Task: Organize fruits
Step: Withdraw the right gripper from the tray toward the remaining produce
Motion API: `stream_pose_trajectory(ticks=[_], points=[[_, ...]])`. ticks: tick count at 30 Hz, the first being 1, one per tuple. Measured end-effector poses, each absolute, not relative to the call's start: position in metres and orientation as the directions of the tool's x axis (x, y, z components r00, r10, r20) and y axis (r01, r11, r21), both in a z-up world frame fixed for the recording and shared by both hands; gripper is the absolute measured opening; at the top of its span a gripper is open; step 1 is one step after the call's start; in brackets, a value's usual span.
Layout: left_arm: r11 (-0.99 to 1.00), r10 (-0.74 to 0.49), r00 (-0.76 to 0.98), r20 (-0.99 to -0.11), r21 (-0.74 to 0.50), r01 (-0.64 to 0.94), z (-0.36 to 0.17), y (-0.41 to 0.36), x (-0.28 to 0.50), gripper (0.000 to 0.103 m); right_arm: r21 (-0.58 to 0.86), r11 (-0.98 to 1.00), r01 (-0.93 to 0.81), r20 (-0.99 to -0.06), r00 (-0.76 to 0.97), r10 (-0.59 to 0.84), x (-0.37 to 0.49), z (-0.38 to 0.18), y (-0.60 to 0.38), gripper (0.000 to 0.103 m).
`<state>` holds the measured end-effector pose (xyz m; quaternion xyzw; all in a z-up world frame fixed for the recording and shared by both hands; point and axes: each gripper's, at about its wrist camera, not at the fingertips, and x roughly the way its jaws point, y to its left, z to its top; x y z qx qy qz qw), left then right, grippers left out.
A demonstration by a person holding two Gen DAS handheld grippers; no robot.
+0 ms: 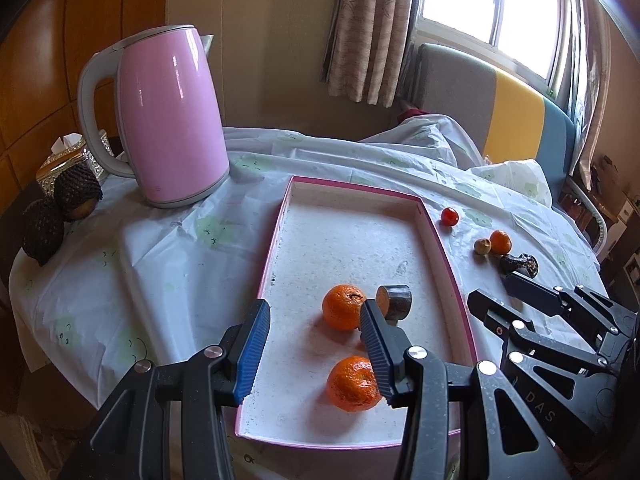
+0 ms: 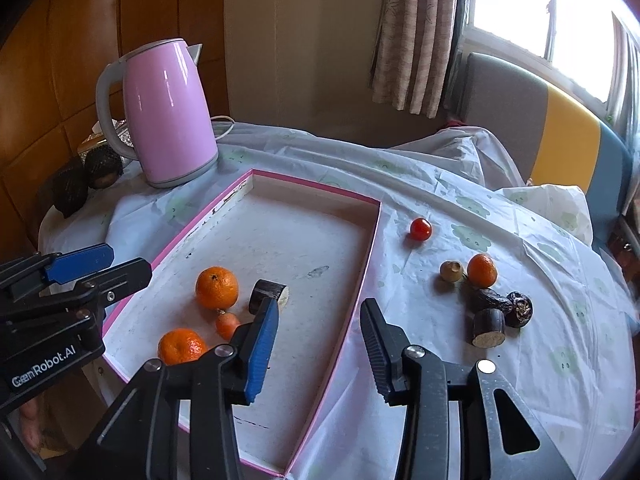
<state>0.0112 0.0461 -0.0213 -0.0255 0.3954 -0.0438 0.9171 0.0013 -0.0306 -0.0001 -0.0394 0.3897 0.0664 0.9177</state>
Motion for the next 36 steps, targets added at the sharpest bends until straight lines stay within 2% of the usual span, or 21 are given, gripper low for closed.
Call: stream_pose_trajectory(ticks=[27,36], points=[[0.988,-0.126,0.648,-0.751,-0.040,0.146,-0.026,0.006,0.022,0.048,0.002,0.998,-0.063,-0.729,0.683,0.045,0.004,-0.010,-0.077,0.043],[0.969,-0.211,0.614,-0.761,-0.079,0.236,-0.027,-0.027,0.033,0.048,0.048,0.994,0.097,-0.768,0.640,-0.025,0.005,-0.031,-0.146,0.043]])
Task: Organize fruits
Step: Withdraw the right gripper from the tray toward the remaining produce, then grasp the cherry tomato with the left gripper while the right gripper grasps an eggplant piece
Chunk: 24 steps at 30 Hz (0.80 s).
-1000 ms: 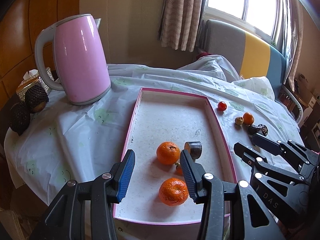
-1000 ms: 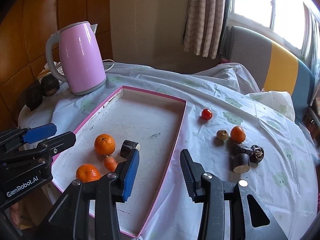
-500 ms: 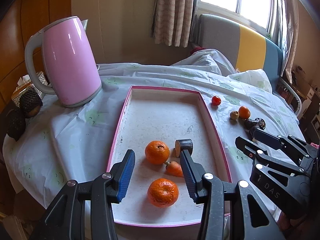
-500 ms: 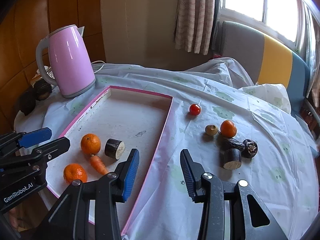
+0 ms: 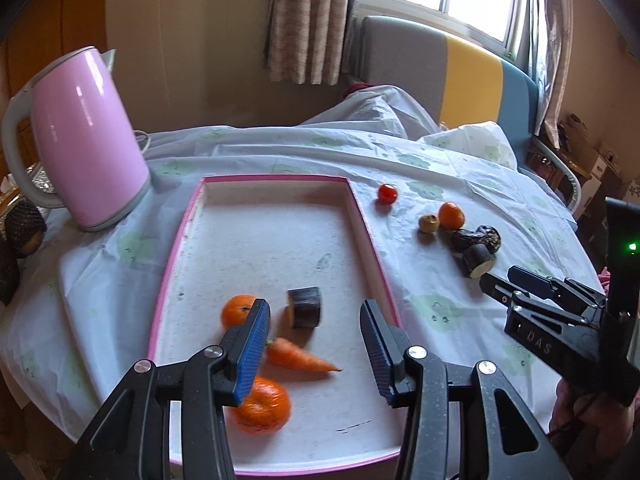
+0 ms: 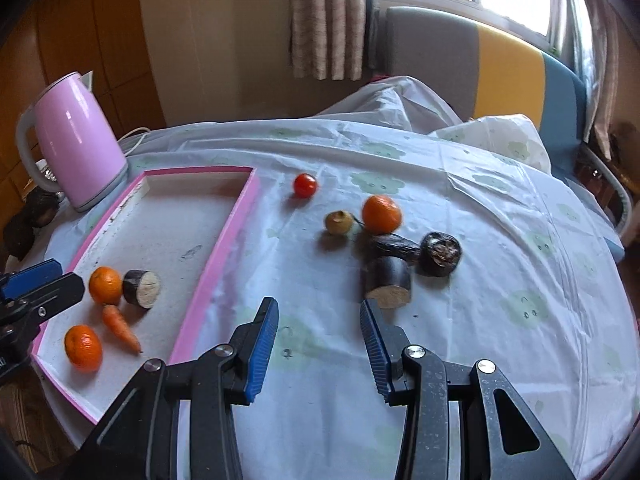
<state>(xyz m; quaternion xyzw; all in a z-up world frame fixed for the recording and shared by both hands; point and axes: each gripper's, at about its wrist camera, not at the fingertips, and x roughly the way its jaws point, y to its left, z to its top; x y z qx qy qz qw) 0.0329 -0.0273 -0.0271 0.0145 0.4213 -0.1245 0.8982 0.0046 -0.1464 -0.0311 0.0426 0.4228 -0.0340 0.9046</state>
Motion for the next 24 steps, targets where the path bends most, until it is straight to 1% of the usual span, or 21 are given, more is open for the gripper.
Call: stream_pose_trajectory(ticks=[4,6,11,13,16,20,24], points=[[0.959,-0.237,0.595,-0.768,-0.088,0.268,-0.030,-0.043,0.038,0.048,0.067,0.979,0.194,-0.785,0.616,-0.069,0.000,-0.040,-0.187,0.044],[0.955,-0.234,0.592,-0.771,-0.070,0.287,-0.030,-0.052,0.039,0.048,0.079,0.969,0.233,-0.790,0.607,-0.082,-0.001,-0.044,-0.204,0.043],[0.935,-0.272,0.567,-0.777,-0.076,0.345,-0.032,-0.076,0.046,0.048,0.126,0.950,0.285,-0.795,0.602,-0.075,0.000,-0.049,-0.237,0.043],[0.926,-0.289,0.559,-0.777,-0.078,0.370,-0.032,-0.085,0.049,0.048,0.139,0.948,0.286,-0.794,0.604,-0.066,0.001,-0.049,-0.243,0.043],[0.920,-0.304,0.544,-0.782,-0.092,0.382,-0.034,-0.095,0.057,0.047,0.152,0.949,0.277,-0.794,0.606,-0.050,0.004,-0.049,-0.248,0.040],[0.916,-0.317,0.527,-0.788,-0.111,0.385,-0.034,-0.105,0.073,0.044,0.182,0.951,0.249,-0.790,0.613,-0.010,0.011,-0.049,-0.247,0.040],[0.918,-0.317,0.519,-0.794,-0.119,0.378,-0.034,-0.113,0.094,0.044,0.203,0.958,0.201,-0.784,0.620,0.036,0.017,-0.049,-0.237,0.040]])
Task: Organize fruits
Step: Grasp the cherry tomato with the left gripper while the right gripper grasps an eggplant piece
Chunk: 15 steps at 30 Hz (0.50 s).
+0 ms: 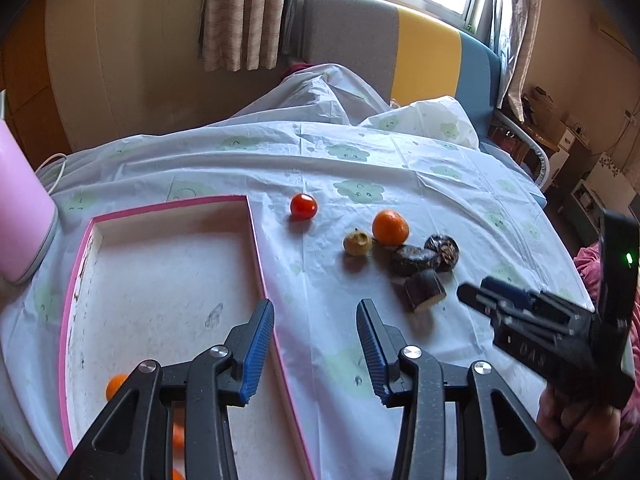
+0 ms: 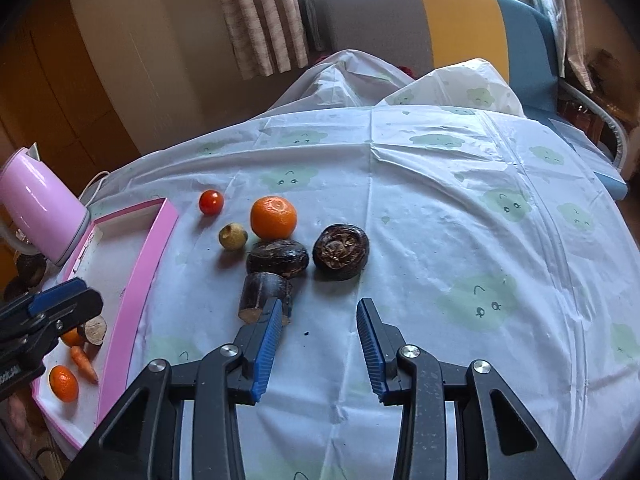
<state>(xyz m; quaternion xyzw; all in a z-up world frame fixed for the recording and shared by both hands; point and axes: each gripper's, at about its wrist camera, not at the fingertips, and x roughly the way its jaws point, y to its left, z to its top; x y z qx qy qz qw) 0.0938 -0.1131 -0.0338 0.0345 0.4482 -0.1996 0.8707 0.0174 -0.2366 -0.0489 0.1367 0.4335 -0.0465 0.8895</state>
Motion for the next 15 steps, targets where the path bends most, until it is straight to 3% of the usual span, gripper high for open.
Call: stream_pose_trajectory(ticks=[15], points=[[0.932,-0.287,0.468,-0.836,-0.130,0.339,-0.058,-0.152,0.195,0.040,0.253,0.961,0.108,-0.764,0.631,0.130,0.038,-0.056,-0.219,0.040]])
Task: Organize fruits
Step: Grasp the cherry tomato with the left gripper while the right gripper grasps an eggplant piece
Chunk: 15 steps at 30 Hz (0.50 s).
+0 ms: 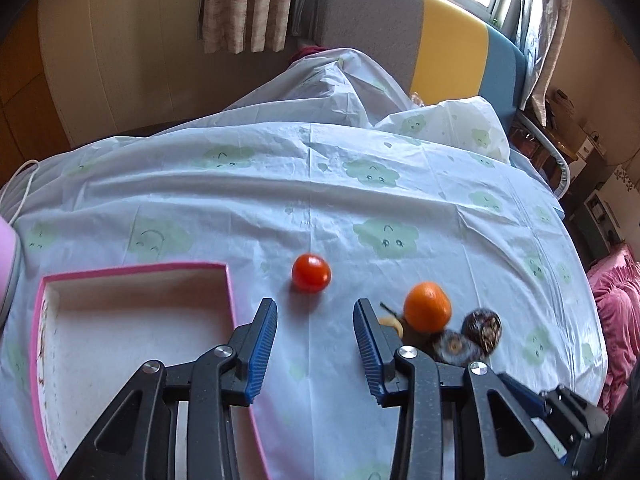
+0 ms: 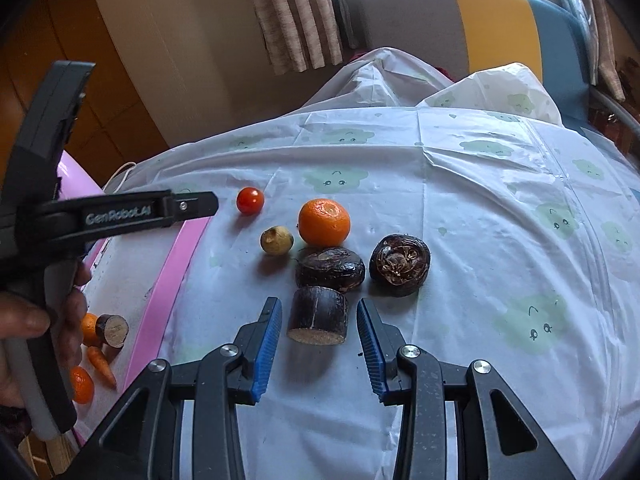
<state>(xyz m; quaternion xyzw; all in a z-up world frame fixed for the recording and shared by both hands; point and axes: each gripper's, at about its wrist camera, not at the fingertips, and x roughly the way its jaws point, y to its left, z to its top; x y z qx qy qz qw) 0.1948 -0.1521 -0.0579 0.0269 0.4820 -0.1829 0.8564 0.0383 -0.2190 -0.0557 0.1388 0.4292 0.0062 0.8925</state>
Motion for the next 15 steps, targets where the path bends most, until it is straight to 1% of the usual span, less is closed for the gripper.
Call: stream_pose_trajectory(ticks=[7,10,11,12,14,15], points=[[0.939,-0.249,0.447,-0.859,-0.102,0.327,-0.079,-0.170,0.223,0.040,0.294,0.950,0.105,-0.764,0.624,0.168,0.043,-0.065,-0.223,0.040],[0.943,-0.247,0.431,-0.868,-0.112,0.313,-0.088,-0.172,0.233,0.040,0.302,0.948,0.096,-0.765,0.618,0.181,0.046,-0.068,-0.221,0.040],[0.942,-0.251,0.422,-0.871,-0.119,0.314,-0.092,-0.173,0.235,0.030,0.299,0.949,0.096,-0.767,0.617,0.179,0.048,-0.069,-0.220,0.042],[0.941,-0.252,0.417,-0.873,-0.120,0.317,-0.094,-0.174,0.236,0.028,0.295,0.951,0.095,-0.769,0.615,0.177,0.049,-0.071,-0.219,0.042],[0.938,-0.259,0.424,-0.868,-0.121,0.325,-0.095,-0.174,0.234,0.027,0.286,0.954,0.093,-0.776,0.607,0.173,0.052,-0.074,-0.217,0.041],[0.937,-0.261,0.422,-0.868,-0.121,0.329,-0.095,-0.173,0.233,0.027,0.279,0.956,0.092,-0.782,0.600,0.171,0.053,-0.076,-0.216,0.039]])
